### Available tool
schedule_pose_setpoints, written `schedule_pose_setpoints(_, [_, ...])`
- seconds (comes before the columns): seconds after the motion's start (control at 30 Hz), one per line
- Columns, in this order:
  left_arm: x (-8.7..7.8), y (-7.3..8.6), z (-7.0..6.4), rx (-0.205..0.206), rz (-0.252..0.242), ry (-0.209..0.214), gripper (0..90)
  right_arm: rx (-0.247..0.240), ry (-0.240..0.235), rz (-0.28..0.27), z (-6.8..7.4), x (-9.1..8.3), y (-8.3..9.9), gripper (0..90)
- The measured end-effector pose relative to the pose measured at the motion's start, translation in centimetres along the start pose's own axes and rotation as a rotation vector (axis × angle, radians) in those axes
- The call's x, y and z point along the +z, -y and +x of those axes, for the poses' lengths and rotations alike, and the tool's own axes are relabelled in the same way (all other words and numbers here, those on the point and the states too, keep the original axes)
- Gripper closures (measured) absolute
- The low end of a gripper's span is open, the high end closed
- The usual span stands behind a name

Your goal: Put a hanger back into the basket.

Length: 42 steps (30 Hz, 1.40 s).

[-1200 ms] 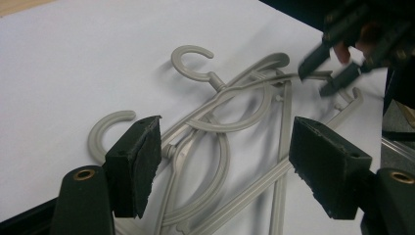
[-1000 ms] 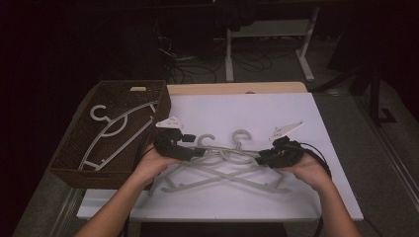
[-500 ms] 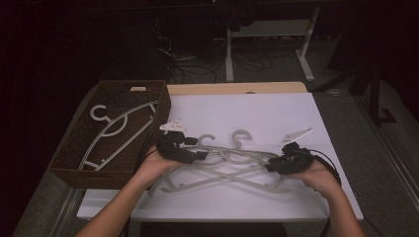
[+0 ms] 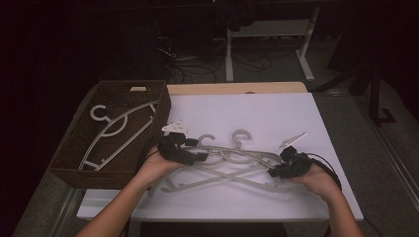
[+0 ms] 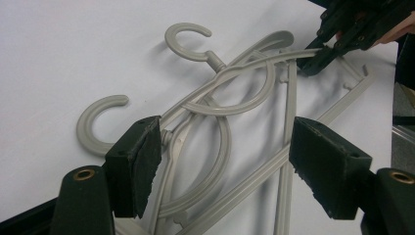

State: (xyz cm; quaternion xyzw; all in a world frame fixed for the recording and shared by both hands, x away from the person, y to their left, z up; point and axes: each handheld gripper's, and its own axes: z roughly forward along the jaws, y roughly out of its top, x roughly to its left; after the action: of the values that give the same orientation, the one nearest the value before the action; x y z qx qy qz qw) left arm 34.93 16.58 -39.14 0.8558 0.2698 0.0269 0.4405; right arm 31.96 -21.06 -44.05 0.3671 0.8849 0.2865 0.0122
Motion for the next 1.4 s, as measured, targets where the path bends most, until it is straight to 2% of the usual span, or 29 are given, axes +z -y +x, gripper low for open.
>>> schedule_pose_setpoints(0.1, [0.0,-0.1,0.0,0.005,-0.001,-0.002,27.9,-0.015,0.011,-0.030,0.1,-0.7,-0.1,79.6])
schedule_pose_setpoints(0.17, [0.1,-0.2,0.0,0.010,-0.003,-0.009,27.9,-0.027,0.019,-0.069,0.1,-1.2,-0.2,80.8])
schedule_pose_setpoints(0.23, [0.2,-0.5,0.0,0.018,-0.002,-0.017,27.9,-0.046,-0.002,-0.109,0.2,-1.8,-0.3,81.0])
schedule_pose_setpoints(0.33, [0.5,-0.8,0.0,0.040,0.006,-0.035,27.9,-0.072,-0.004,-0.128,0.5,-2.4,-0.5,81.0])
schedule_pose_setpoints(0.47, [1.4,-0.9,0.0,0.080,0.046,-0.058,28.4,-0.080,-0.017,-0.145,0.5,-2.8,-0.5,81.0])
schedule_pose_setpoints(0.6, [3.1,-0.6,0.3,0.132,0.119,-0.066,30.6,-0.093,-0.029,-0.158,0.5,-3.0,-0.5,81.0])
schedule_pose_setpoints(0.77, [4.8,-0.1,0.9,0.176,0.189,-0.078,38.3,-0.097,-0.033,-0.161,0.6,-3.1,-0.6,80.9])
schedule_pose_setpoints(0.87, [5.3,0.1,0.9,0.201,0.211,-0.082,45.5,-0.096,-0.037,-0.164,0.5,-3.1,-0.6,80.9])
schedule_pose_setpoints(1.2, [6.3,-0.4,0.8,0.275,0.219,-0.050,67.5,-0.102,-0.047,-0.180,0.5,-3.3,-0.6,80.8])
schedule_pose_setpoints(1.27, [6.4,-0.5,0.7,0.287,0.222,-0.054,71.4,-0.099,-0.049,-0.178,0.5,-3.3,-0.6,80.8])
schedule_pose_setpoints(1.4, [6.5,-0.6,0.6,0.320,0.224,-0.052,73.6,-0.095,-0.050,-0.176,0.4,-3.3,-0.5,80.8])
